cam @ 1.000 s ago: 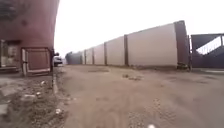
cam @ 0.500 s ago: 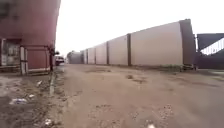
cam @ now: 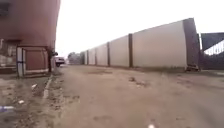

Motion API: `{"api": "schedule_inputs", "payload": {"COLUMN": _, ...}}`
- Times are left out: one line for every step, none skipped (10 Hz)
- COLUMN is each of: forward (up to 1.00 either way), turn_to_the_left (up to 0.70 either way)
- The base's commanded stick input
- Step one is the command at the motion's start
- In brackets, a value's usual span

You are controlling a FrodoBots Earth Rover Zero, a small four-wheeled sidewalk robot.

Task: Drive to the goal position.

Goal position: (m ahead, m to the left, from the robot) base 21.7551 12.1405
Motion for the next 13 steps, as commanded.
{"api": "schedule_inputs", "payload": {"forward": 0.5, "turn_to_the_left": 0.49}}
{"api": "schedule_inputs", "payload": {"forward": 0.5, "turn_to_the_left": 0.5}}
{"api": "schedule_inputs", "payload": {"forward": 0.5, "turn_to_the_left": 0.5}}
{"api": "schedule_inputs", "payload": {"forward": 0.5, "turn_to_the_left": 0.0}}
{"api": "schedule_inputs", "payload": {"forward": 0.5, "turn_to_the_left": 0.0}}
{"api": "schedule_inputs", "payload": {"forward": 0.5, "turn_to_the_left": 0.0}}
{"api": "schedule_inputs", "payload": {"forward": 0.5, "turn_to_the_left": 0.0}}
{"api": "schedule_inputs", "payload": {"forward": 0.5, "turn_to_the_left": 0.0}}
{"api": "schedule_inputs", "payload": {"forward": 0.5, "turn_to_the_left": 0.0}}
{"api": "schedule_inputs", "payload": {"forward": 0.5, "turn_to_the_left": 0.0}}
{"api": "schedule_inputs", "payload": {"forward": 0.5, "turn_to_the_left": 0.0}}
{"api": "schedule_inputs", "payload": {"forward": 0.5, "turn_to_the_left": 0.0}}
{"api": "schedule_inputs", "payload": {"forward": 0.5, "turn_to_the_left": 0.0}}
